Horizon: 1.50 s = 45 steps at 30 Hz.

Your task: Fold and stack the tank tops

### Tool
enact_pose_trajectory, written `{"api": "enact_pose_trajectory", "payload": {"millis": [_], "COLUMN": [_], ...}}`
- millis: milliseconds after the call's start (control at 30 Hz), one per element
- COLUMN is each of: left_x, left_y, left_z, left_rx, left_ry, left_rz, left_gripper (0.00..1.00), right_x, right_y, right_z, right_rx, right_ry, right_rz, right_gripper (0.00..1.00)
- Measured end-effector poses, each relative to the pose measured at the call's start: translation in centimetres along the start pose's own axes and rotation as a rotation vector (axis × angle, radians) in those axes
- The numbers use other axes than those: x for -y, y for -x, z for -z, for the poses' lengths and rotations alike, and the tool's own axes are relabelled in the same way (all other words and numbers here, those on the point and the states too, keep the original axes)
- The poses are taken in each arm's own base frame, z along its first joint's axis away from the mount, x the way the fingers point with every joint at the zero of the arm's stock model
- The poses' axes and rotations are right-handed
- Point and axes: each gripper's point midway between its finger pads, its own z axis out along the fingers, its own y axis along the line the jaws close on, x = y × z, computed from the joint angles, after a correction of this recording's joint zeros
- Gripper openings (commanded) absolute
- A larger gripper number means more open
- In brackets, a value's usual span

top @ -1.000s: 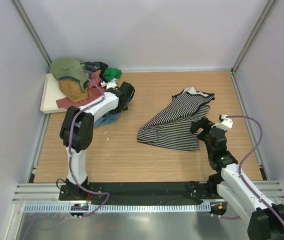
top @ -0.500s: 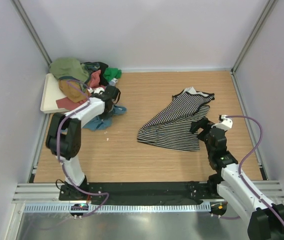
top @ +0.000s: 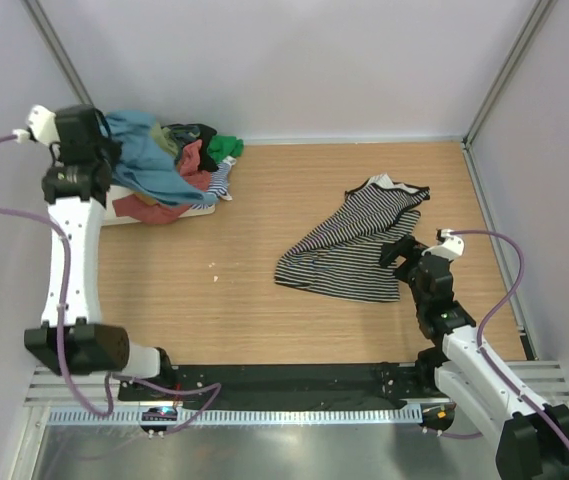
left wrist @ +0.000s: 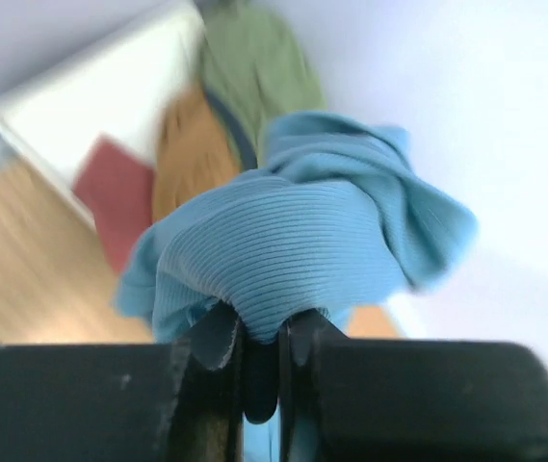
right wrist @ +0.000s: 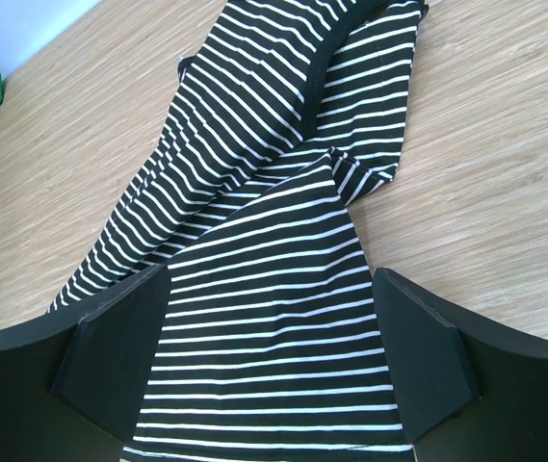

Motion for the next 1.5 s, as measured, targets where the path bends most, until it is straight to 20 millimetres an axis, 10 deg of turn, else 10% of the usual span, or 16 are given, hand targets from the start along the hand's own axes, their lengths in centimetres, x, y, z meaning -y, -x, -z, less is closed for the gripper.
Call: {"api": "enact_pose_trajectory", "payload": {"millis": [100, 233, 367, 567, 733, 1233, 1500], "left_x": [-0.5, 1.1, 3.0, 4.8, 4.6, 4.6, 2.7], "left_y": [4.8, 3.8, -4.0, -22.7, -32.0, -44.8, -48.2], "left_z": [-3.7, -8.1, -8.4, 0.5, 6.6, 9.6, 10.6], "left_rx": [0.077, -0.011, -0.177, -0.473, -0.598, -0.712, -0.792], "left_ry": [0.069, 0.079, 0.057, -0.132, -0.295, -0.567, -0.641], "left_rz": [0.057, 0.058, -0.060, -0.359, -0.562, -0.877, -0.969], "left_gripper": [0.99, 1.00, 1.00, 0.93, 0.82, 0.80, 0.66], "right_x": [0.0, -0.3, -0.4, 1.0, 1.9, 5.1, 6.0], "right_y": [0.0, 0.0, -0.6, -2.8, -3.0, -4.8, -6.4], "right_z": [0.0, 0.0, -0.3, -1.2, -1.6, 2.0, 2.5], "right_rx": [-0.002, -0.004, -0.025, -0.118, -0.154, -0.314, -0.369], "right_ry": [0.003, 0.017, 0.020, -0.055, -0.136, -0.399, -0.443], "right_rz": [0.000, -0.001, 0.003, 0.031, 0.025, -0.020, -0.035], "right_gripper": [0.92, 0.92, 0.89, 0.75, 0.69, 0.63, 0.54]}}
